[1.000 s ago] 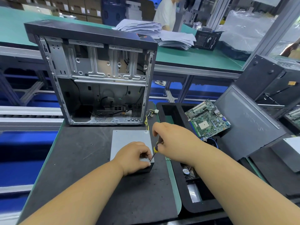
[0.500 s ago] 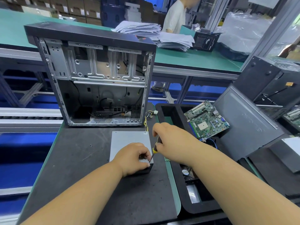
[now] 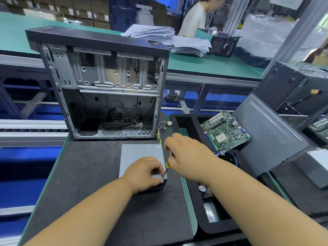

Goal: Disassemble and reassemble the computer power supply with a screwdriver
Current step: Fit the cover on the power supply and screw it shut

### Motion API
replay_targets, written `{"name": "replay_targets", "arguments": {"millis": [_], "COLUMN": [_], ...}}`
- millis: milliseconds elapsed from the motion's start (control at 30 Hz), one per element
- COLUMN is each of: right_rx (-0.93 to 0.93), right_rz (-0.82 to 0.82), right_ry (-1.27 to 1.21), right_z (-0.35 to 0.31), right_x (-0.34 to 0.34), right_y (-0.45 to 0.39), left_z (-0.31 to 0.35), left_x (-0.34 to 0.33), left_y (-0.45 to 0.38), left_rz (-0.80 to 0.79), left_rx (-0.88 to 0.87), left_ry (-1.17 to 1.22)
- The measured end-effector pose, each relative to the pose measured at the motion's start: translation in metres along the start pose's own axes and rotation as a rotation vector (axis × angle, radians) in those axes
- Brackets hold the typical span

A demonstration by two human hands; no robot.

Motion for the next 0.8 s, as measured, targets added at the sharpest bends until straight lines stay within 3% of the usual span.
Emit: {"name": "replay_targets", "arguments": {"millis": [100,233,433,533,667,800], "right_rx": [0.041,-0.041,-0.045,-0.022,-0.046,-0.081], "right_rz": [0.019,0.045,0.023,0.014,0.033,0.059], "right_ry": [0.026,0.224,-0.073,-0.049,0.163,-0.015], "right_z": [0.002,0.004,-0.003,0.000,0.005,0.004], "right_x": [0.003,-0.004,-0.004,0.000,-0.005,-0.006], "right_y": [-0.001,0.000,0.004,0.002,0.003,0.005], "left_z": [0.000,-0.001,-0.003,-0.002,-0.002,-0.003], "left_x": [0.000,-0.001,-0.001,-0.001,-0.002,-0.002], "left_y": [0.000,-0.001,0.000,-0.001,0.000,-0.001], "left_rz": [0.001,-0.007,0.004,0.002,-0.006,0.005], "left_rx": [0.003,0.015,0.006,0.001,-0.008,-0.008], "left_ry": [0.001,-0.006,-0.026,-0.006,0.011,0.002]}}
Point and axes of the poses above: each hand's wrist, its own y-axis away from the middle knuckle, its own x-axis out of the back of the hand, z = x × y, the point moved 4 cm from there along -y, towards the middle knuckle, and after that the axes turned 14 degrees about z, right-handed, at the moved point
